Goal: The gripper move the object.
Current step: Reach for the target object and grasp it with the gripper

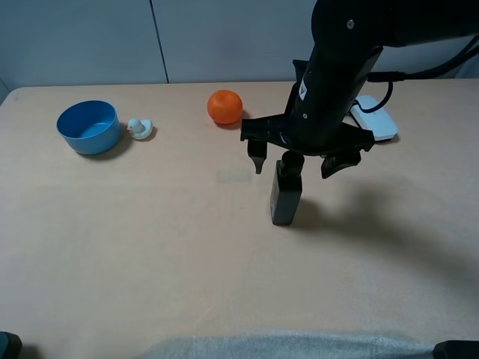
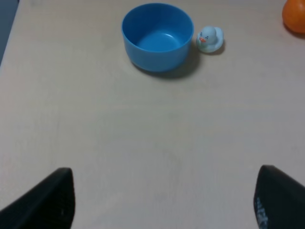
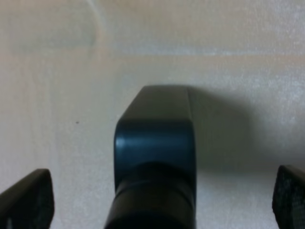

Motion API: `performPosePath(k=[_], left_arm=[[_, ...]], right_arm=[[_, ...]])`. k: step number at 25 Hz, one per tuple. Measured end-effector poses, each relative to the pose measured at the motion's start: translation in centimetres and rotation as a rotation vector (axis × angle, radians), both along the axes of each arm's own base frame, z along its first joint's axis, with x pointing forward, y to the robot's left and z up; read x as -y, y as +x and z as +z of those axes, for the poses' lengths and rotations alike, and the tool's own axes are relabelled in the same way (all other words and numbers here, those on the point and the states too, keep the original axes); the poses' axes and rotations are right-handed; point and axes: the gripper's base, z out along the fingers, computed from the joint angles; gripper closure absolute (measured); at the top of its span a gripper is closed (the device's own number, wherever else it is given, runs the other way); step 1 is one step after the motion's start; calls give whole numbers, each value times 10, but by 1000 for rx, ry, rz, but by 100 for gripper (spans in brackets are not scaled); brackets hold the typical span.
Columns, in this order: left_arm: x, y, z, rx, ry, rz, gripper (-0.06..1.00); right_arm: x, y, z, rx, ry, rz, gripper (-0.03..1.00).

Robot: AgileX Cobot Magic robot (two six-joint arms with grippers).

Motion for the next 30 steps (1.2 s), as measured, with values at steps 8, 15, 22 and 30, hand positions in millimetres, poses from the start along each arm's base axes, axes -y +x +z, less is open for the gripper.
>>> performPosePath(k=[8,15,22,30], left_arm=[[0,0,0,0,0,0,12],[0,0,0,0,0,0,12],[0,0,0,0,0,0,12],[0,0,0,0,0,0,12]], right_arm=[[-1,1,-1,9,4,22,27],[-2,3,-1,26,19,24,27],[-2,2,-1,26,13,50,27],[-3,3,-12,-3,-14,73,27]])
